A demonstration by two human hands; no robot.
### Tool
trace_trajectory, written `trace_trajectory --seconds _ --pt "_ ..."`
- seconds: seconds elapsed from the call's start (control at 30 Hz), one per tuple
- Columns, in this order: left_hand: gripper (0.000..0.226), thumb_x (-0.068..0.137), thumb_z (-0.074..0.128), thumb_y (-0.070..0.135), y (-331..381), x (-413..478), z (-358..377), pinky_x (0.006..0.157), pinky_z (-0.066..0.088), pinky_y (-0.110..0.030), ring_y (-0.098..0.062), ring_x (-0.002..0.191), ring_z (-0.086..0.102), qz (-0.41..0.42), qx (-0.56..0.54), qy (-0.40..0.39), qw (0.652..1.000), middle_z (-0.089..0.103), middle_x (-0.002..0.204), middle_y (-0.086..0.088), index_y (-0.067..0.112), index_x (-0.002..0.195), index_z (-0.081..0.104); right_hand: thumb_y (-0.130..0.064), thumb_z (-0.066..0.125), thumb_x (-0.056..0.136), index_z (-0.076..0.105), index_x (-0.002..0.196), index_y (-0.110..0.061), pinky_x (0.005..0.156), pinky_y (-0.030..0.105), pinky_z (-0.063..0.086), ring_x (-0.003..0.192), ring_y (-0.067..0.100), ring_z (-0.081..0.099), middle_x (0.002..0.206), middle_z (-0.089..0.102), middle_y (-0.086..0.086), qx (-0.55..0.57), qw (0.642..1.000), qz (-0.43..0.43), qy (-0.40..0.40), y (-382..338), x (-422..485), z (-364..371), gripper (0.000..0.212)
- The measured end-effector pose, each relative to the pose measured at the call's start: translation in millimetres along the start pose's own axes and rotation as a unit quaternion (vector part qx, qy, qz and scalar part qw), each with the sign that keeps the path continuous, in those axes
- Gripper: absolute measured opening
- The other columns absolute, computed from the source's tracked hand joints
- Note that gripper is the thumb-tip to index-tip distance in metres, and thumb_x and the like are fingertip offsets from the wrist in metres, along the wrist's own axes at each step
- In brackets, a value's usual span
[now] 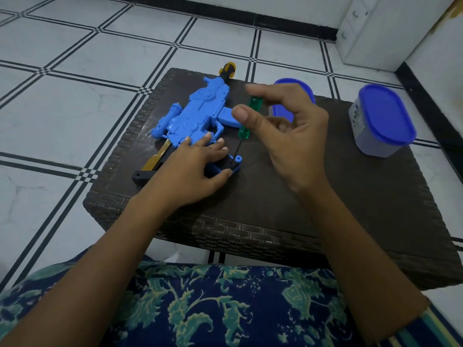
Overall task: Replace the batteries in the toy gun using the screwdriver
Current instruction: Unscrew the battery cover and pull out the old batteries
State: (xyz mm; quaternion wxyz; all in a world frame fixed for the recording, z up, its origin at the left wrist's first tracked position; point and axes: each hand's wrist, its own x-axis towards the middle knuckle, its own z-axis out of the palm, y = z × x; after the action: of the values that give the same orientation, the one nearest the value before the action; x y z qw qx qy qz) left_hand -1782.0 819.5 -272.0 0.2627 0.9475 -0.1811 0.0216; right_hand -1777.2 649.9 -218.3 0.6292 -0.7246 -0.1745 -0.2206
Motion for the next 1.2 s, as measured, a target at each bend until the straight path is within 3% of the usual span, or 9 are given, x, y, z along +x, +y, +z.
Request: trace_trajectory --seconds 0.1,0.2,0.3,0.4,0.63,1.03,1.2 --pt "0.054 0.089 0.059 0.039 0.1 0.3 0.1 0.118 0.008 -0.038 -0.010 0.145 0.017 0.000 0.002 -0.003 1.000 0.037 0.151 0.006 0.019 0.138 0.050 -0.006 0.077 0.081 0.070 0.105 -0.003 0.062 0.020 0.050 0.083 0.010 0.061 0.093 0.068 0.012 -0.006 1.000 0.000 0.008 2.5 1.2 -0.3 0.025" --pt "0.054 0.089 0.059 0.040 -0.3 1.0 -0.5 0.118 0.008 -0.038 -0.010 0.145 0.017 -0.001 0.006 -0.006 1.000 0.036 0.151 0.007 0.019 0.138 0.050 0.001 0.070 0.086 0.064 0.115 -0.002 0.073 0.024 0.057 0.092 0.015 0.067 0.101 0.070 0.013 0.033 0.999 0.018 0.008 4.1 1.9 -1.5 0.030" --pt "0.054 0.089 0.059 0.039 0.2 1.1 -0.3 0.118 0.008 -0.037 -0.009 0.145 0.017 0.000 0.007 -0.004 1.000 0.036 0.151 0.007 0.019 0.138 0.049 0.001 0.067 0.088 0.065 0.113 0.001 0.080 0.020 0.054 0.101 0.023 0.069 0.105 0.070 0.016 0.021 1.000 0.014 0.003 6.4 1.3 -1.4 0.025" --pt "0.054 0.089 0.059 0.039 -0.2 1.1 -0.2 0.119 0.009 -0.038 -0.010 0.145 0.017 0.001 0.006 -0.004 1.000 0.037 0.151 0.006 0.019 0.138 0.049 -0.001 0.068 0.088 0.067 0.111 -0.002 0.081 0.017 0.052 0.099 0.022 0.069 0.103 0.071 0.013 0.009 1.000 0.005 0.010 6.8 0.6 -0.3 0.023" --pt "0.054 0.089 0.060 0.039 -0.3 0.7 -0.9 0.119 0.009 -0.039 -0.010 0.145 0.017 0.001 0.003 -0.003 1.000 0.038 0.150 0.006 0.019 0.138 0.050 -0.002 0.068 0.088 0.067 0.111 -0.001 0.080 0.039 0.060 0.098 0.021 0.069 0.103 0.071 0.014 0.011 1.000 0.004 0.018 9.4 0.5 -1.5 0.023" --pt "0.055 0.088 0.060 0.041 -0.7 0.9 -0.5 0.119 0.010 -0.037 -0.008 0.145 0.017 -0.003 0.005 -0.002 1.000 0.037 0.150 0.008 0.021 0.138 0.050 0.000 0.067 0.088 0.066 0.111 0.001 0.076 0.029 0.059 0.097 0.021 0.070 0.101 0.071 0.016 0.013 1.000 -0.007 0.024 8.5 2.8 -5.2 0.022" --pt "0.055 0.088 0.060 0.041 -0.2 1.0 -0.9 0.119 0.010 -0.037 -0.008 0.145 0.017 -0.004 0.008 -0.004 1.000 0.037 0.151 0.008 0.021 0.138 0.049 -0.002 0.067 0.088 0.067 0.109 0.000 0.076 0.032 0.058 0.096 0.023 0.070 0.100 0.072 0.016 0.017 0.999 -0.006 0.033 9.7 4.6 -7.0 0.021"
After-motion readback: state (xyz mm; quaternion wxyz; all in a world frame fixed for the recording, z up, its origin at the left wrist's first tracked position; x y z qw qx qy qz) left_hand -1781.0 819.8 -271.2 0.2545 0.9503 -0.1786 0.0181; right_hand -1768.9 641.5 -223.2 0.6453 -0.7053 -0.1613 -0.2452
